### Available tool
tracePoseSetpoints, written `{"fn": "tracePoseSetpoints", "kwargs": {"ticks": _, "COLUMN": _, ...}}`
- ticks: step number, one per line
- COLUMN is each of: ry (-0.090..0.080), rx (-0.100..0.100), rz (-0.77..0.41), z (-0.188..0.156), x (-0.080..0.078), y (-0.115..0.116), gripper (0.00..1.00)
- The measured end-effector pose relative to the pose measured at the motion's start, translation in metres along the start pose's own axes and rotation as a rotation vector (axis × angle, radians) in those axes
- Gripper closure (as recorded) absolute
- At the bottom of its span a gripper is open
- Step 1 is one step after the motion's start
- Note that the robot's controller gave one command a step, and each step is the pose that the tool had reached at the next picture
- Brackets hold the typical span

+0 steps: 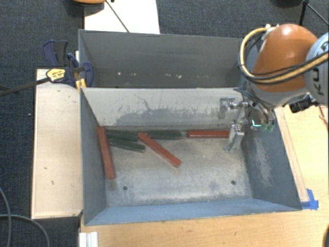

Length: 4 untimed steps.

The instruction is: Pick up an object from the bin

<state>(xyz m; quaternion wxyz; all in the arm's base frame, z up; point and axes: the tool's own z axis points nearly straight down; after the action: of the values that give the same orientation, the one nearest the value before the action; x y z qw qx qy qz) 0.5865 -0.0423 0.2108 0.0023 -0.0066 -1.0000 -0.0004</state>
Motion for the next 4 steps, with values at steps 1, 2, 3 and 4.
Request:
{"fn": "tracePoseSetpoints", "kwargs": {"ticks": 1, "ry": -0.008, "rx": 0.001, "rz": -0.001, "z": -0.005, "x": -0.002, "y": 0.0, "gripper": 0.0}}
{"fn": "tracePoseSetpoints", "kwargs": {"ticks": 2, "ry": -0.01, "rx": 0.0, "rz": 0.122, "z": 0.043, "x": 0.001, "y": 0.024, "gripper": 0.0}}
{"fn": "tracePoseSetpoints", "kwargs": {"ticks": 3, "ry": -0.009, "rx": -0.001, "rz": 0.089, "z": 0.055, "x": -0.003, "y": 0.09, "gripper": 0.0}}
{"fn": "tracePoseSetpoints", "kwargs": {"ticks": 4, "ry": -0.004, "rx": -0.001, "rz": 0.196, "z": 0.075, "x": 0.007, "y": 0.117, "gripper": 0.0}}
